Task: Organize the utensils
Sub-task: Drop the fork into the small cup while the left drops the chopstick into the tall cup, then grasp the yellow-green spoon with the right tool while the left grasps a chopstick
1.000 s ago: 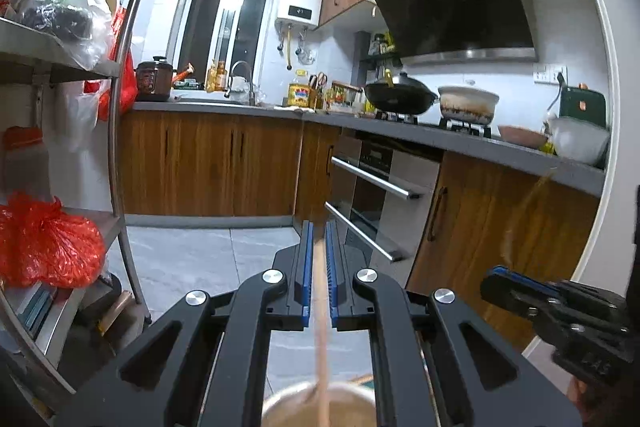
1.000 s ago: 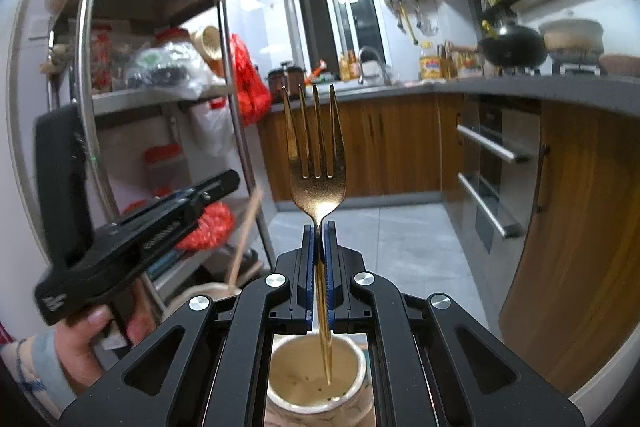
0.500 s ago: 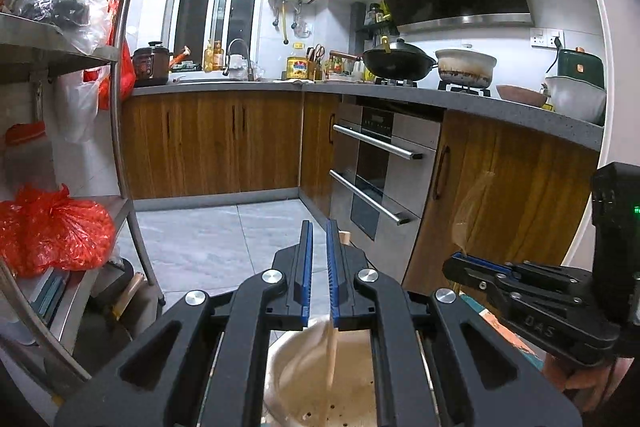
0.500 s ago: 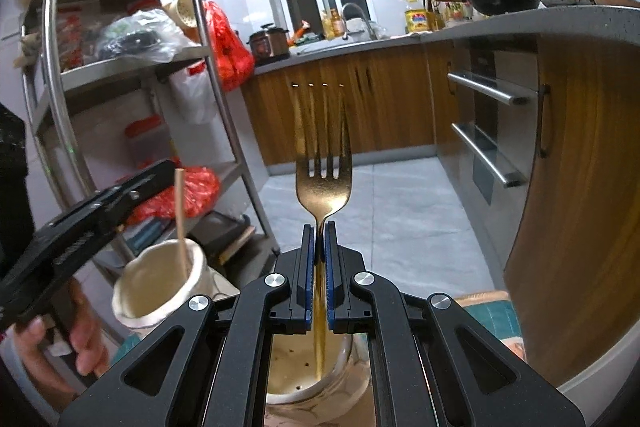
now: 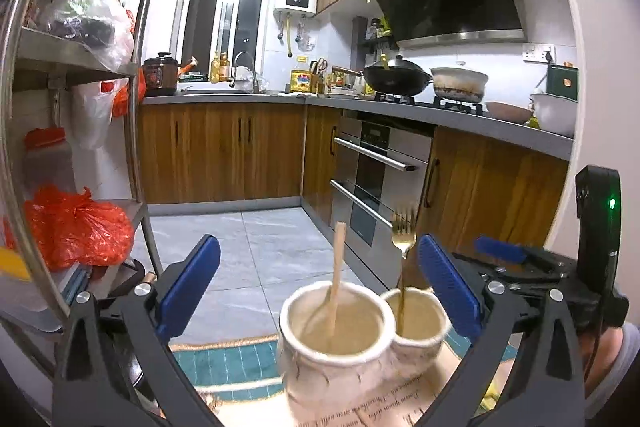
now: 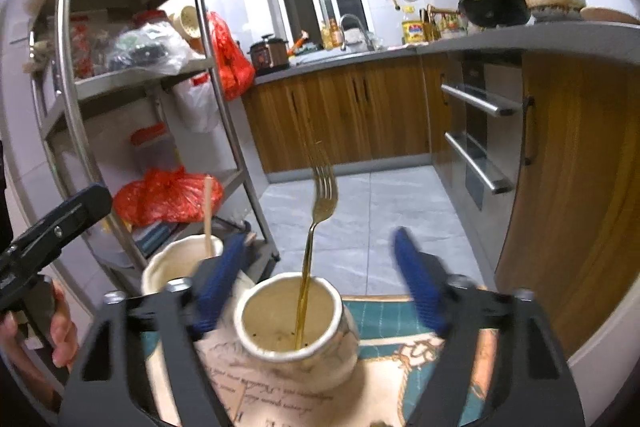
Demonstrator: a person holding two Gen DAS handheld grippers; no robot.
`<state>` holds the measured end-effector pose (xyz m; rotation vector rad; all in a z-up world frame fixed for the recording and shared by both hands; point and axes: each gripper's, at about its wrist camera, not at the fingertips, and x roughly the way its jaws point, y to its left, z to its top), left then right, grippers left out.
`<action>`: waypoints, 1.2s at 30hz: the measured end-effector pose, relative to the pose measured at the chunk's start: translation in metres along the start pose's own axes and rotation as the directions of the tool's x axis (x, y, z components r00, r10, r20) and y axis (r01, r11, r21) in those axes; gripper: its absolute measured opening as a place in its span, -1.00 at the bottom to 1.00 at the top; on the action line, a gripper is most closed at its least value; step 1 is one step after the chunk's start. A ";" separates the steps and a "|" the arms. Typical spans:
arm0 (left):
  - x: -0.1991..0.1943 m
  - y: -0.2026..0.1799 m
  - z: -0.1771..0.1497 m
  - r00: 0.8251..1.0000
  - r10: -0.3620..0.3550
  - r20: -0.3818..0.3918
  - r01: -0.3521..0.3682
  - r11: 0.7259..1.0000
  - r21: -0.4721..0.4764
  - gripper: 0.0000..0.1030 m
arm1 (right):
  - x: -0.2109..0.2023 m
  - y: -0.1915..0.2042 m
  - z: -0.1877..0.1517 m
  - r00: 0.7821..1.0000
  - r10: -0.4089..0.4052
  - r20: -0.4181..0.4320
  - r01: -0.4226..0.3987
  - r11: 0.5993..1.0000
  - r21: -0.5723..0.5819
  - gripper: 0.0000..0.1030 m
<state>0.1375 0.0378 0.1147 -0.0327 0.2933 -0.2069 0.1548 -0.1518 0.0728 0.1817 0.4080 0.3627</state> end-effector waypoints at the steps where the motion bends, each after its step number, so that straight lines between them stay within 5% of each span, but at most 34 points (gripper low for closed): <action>1: -0.005 -0.001 0.000 1.000 -0.001 -0.003 0.001 1.000 0.002 0.90 | -0.009 -0.001 0.000 1.000 -0.005 0.010 0.005 1.000 -0.001 0.80; 14: -0.058 -0.017 -0.019 0.998 0.007 -0.058 -0.005 0.999 0.039 0.90 | -0.099 -0.019 -0.012 0.991 -0.112 0.074 0.113 0.993 -0.013 0.90; 23: -0.062 -0.024 -0.050 0.983 -0.008 -0.182 0.012 1.000 0.019 0.90 | -0.115 -0.032 -0.046 0.986 -0.166 -0.019 0.165 0.985 -0.047 0.90; 28: -0.045 -0.029 -0.087 0.949 0.006 -0.314 -0.003 1.000 0.011 0.90 | -0.105 -0.030 -0.078 0.978 -0.173 -0.120 0.160 0.981 -0.112 0.90; 36: -0.015 -0.042 -0.132 0.870 0.044 -0.490 -0.023 0.999 0.048 0.89 | -0.086 -0.037 -0.118 0.944 -0.199 -0.262 0.161 0.974 -0.160 0.90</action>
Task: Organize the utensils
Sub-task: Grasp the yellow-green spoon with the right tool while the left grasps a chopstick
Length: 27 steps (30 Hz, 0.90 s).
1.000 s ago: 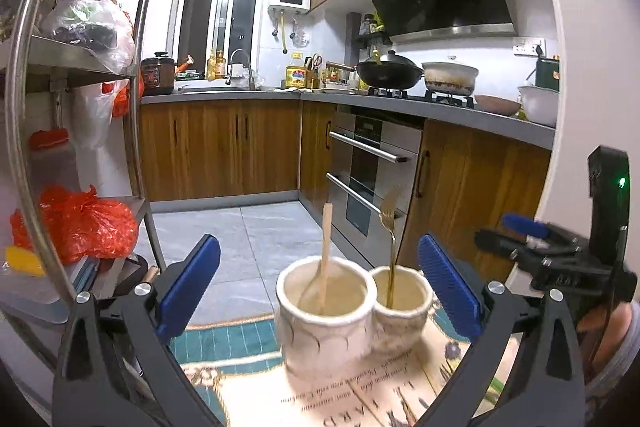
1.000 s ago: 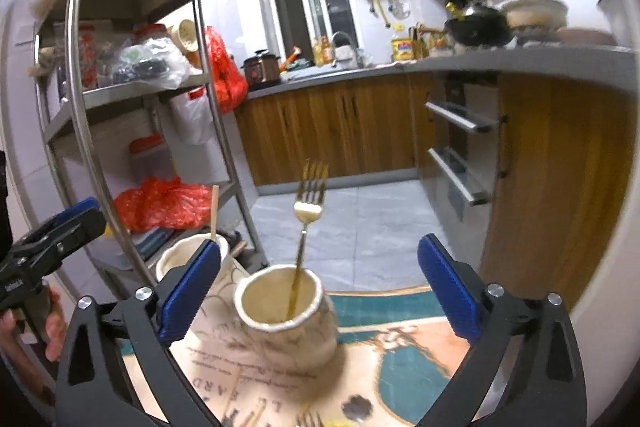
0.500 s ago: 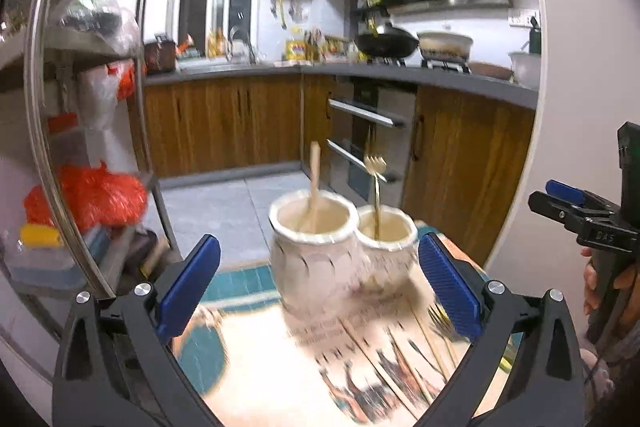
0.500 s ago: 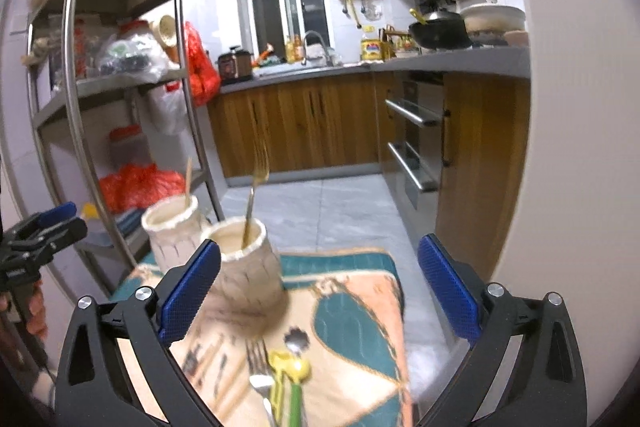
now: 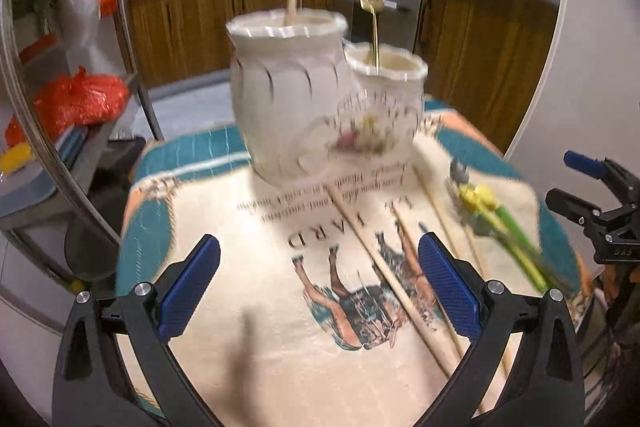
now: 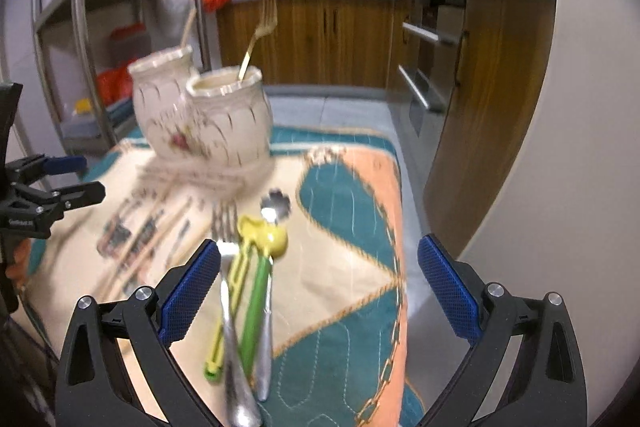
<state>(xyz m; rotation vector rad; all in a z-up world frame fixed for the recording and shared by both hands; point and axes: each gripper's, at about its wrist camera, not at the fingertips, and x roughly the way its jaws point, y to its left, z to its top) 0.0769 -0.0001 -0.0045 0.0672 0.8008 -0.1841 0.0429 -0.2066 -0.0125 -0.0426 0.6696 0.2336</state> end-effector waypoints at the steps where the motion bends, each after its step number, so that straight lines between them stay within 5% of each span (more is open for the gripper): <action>1: 0.005 -0.002 -0.001 1.000 0.007 -0.016 -0.007 1.000 0.007 0.89 | 0.005 -0.001 -0.001 1.000 -0.011 -0.025 0.011 1.000 0.001 0.90; 5: 0.022 -0.010 -0.003 0.997 0.025 -0.079 -0.024 1.000 0.013 0.89 | 0.020 -0.006 -0.005 0.996 0.003 -0.093 0.001 0.999 0.040 0.83; 8: 0.030 -0.015 -0.005 0.994 0.038 -0.106 -0.036 0.999 0.025 0.87 | 0.025 -0.002 -0.005 0.992 0.043 -0.121 -0.037 0.998 0.052 0.40; 15: 0.029 -0.026 -0.009 0.989 -0.062 -0.131 0.069 0.997 0.047 -0.03 | 0.036 0.018 -0.006 0.974 0.132 -0.185 -0.127 0.991 0.037 -0.47; 22: 0.031 -0.027 -0.008 0.983 -0.087 -0.159 0.100 0.992 0.078 -0.82 | 0.042 0.020 -0.007 0.965 0.156 -0.213 -0.150 0.988 0.043 -0.74; 27: 0.027 -0.014 -0.006 0.981 -0.104 -0.162 0.115 0.992 0.058 -0.89 | 0.036 0.017 -0.004 0.969 0.168 -0.180 -0.162 0.986 0.048 -0.77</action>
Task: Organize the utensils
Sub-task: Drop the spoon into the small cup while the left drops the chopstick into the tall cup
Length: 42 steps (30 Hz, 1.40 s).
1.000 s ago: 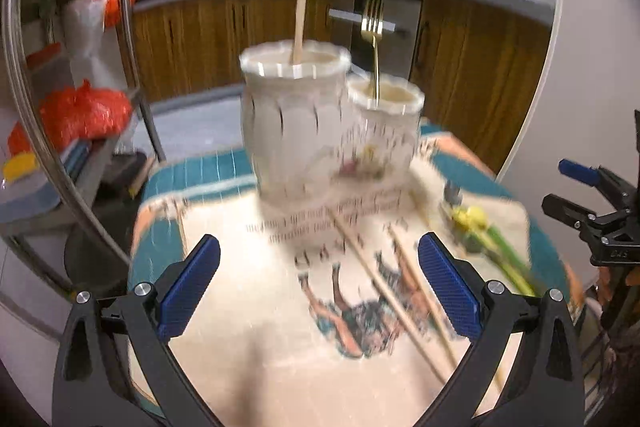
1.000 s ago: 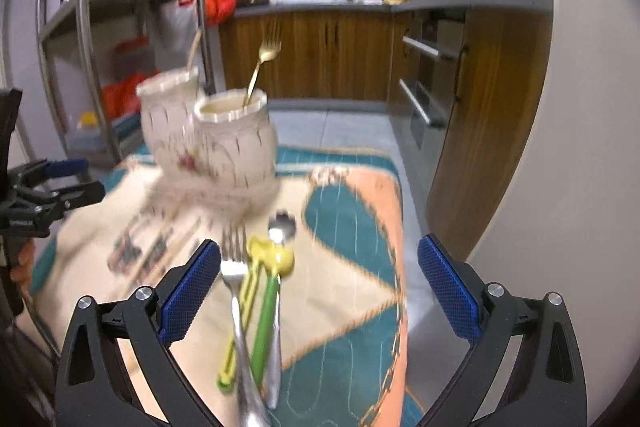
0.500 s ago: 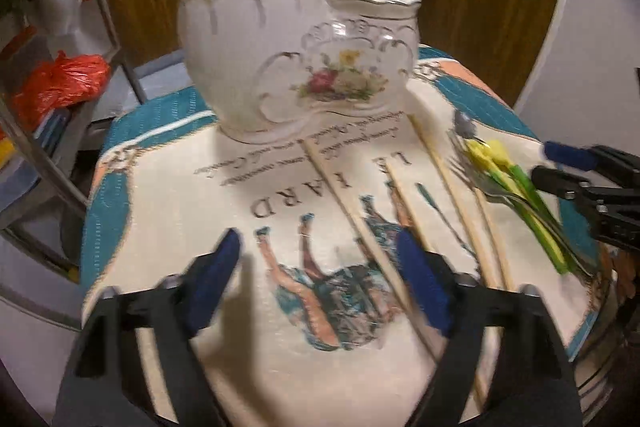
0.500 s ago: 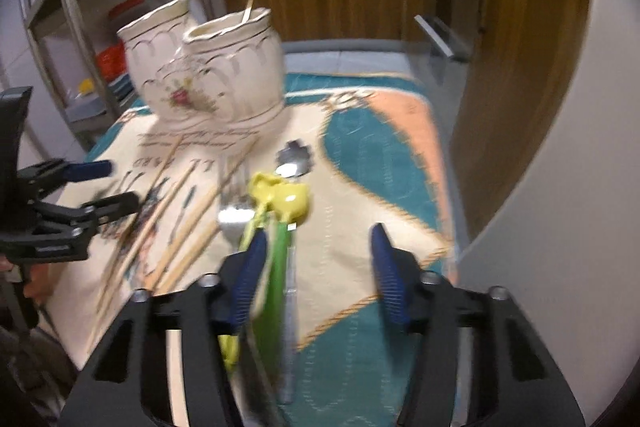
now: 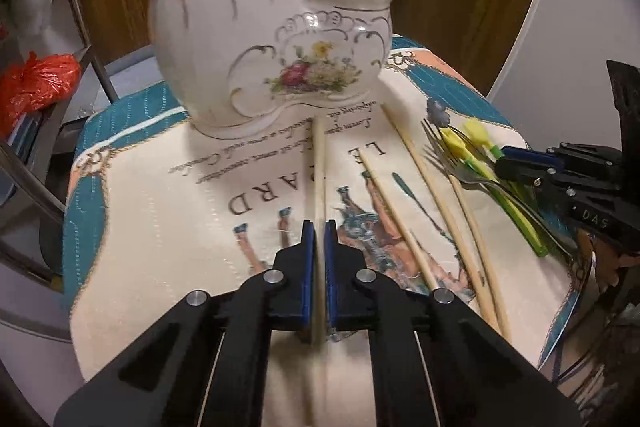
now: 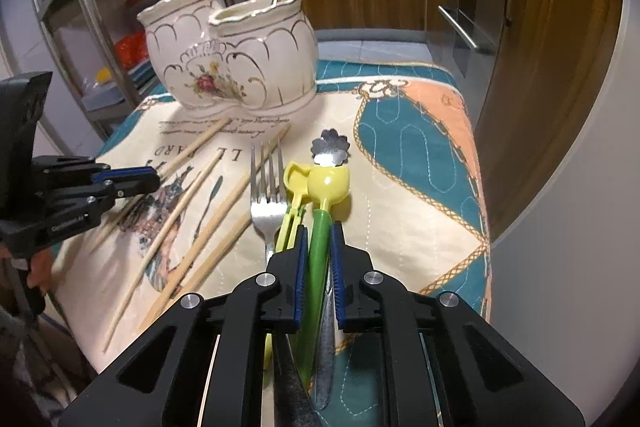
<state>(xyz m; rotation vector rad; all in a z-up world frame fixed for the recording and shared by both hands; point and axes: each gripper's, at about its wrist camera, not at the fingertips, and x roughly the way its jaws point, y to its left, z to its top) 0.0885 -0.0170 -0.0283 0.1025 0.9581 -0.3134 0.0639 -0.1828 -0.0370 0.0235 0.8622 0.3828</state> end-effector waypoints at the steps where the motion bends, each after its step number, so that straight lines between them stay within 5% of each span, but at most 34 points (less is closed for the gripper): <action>1: -0.002 0.001 0.000 1.000 0.000 0.007 0.000 1.000 0.005 -0.89 | -0.002 0.000 0.000 1.000 0.003 0.011 -0.003 1.000 -0.001 -0.77; 12: -0.024 0.003 -0.002 0.997 -0.028 0.078 0.024 0.999 0.045 -0.89 | -0.024 -0.001 0.007 0.994 -0.003 0.112 0.005 1.000 -0.013 -0.80; 17: -0.056 0.004 0.004 0.979 -0.050 0.200 0.036 0.997 0.070 -0.89 | -0.041 0.006 0.021 0.980 0.027 0.197 -0.022 0.999 -0.028 -0.80; 20: -0.079 0.007 0.018 0.950 -0.060 0.308 0.039 0.996 0.075 -0.89 | -0.053 0.014 0.039 0.963 0.044 0.267 -0.035 0.999 -0.040 -0.80; 24: -0.104 0.014 0.051 0.890 -0.042 0.454 0.015 0.998 0.063 -0.89 | -0.065 0.024 0.073 0.923 0.068 0.379 -0.053 0.997 -0.049 -0.80; 33: -0.094 0.056 0.126 0.773 -0.032 0.634 0.076 0.996 -0.043 -0.89 | -0.050 0.025 0.144 0.835 0.154 0.528 -0.184 0.983 0.005 -0.80; 37: -0.078 0.069 0.146 0.741 -0.032 0.670 0.119 0.989 -0.084 -0.89 | -0.023 0.021 0.162 0.823 0.172 0.542 -0.233 0.972 0.045 -0.80; 42: -0.055 0.081 0.154 0.729 -0.005 0.685 0.144 0.979 -0.145 -0.89 | 0.006 0.022 0.171 0.819 0.143 0.556 -0.217 0.974 0.069 -0.80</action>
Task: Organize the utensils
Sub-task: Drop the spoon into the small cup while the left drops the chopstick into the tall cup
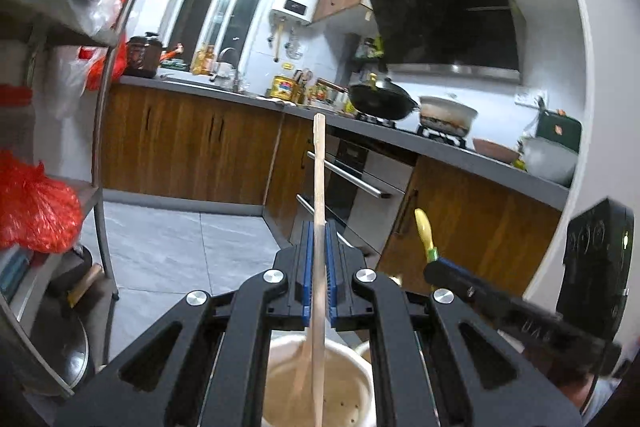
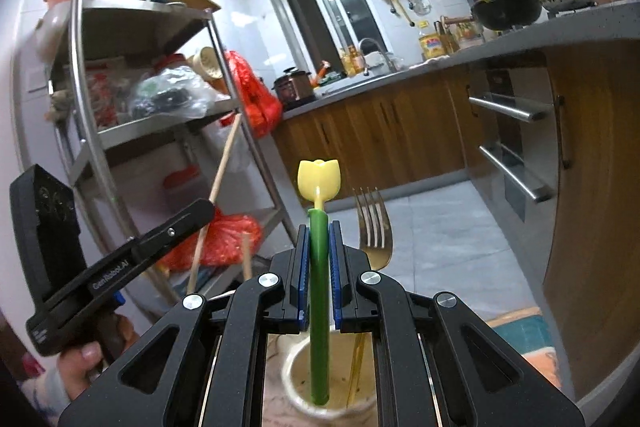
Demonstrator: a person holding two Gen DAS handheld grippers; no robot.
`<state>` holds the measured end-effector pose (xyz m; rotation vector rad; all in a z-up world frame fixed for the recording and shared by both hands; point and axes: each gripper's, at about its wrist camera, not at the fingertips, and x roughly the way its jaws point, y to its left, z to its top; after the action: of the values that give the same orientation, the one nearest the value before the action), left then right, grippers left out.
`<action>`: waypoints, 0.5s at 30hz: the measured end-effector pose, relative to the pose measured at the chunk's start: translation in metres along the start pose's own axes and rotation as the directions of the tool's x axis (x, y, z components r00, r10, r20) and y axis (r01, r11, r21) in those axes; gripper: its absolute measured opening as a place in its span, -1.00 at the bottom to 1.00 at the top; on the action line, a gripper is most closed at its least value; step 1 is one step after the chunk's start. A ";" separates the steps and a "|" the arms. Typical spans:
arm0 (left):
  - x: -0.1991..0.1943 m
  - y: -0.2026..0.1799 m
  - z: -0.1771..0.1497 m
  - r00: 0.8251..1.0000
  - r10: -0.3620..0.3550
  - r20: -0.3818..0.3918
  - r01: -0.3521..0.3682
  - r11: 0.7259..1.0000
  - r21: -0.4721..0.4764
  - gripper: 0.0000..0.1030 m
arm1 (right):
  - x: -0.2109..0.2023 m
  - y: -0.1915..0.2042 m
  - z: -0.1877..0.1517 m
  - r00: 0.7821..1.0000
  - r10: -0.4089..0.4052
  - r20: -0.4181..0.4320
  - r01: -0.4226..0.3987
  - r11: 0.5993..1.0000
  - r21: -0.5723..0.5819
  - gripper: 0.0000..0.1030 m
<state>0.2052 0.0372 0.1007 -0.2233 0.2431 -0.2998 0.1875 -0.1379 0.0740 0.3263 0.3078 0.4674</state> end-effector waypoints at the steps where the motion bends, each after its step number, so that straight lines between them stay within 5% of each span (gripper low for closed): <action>1: 0.003 0.004 -0.002 1.000 0.012 0.004 -0.012 1.000 -0.009 -0.89 | 0.006 0.001 -0.003 1.000 -0.008 -0.003 0.008 1.000 -0.010 -0.80; 15: -0.016 0.009 -0.041 0.993 0.050 -0.110 -0.041 0.996 0.084 -0.89 | 0.024 0.010 -0.040 0.982 -0.032 -0.184 0.006 0.990 -0.139 -0.79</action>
<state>0.1816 0.0428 0.0628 -0.1201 0.3453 -0.2768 0.1890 -0.1083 0.0365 0.1444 0.4577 0.4991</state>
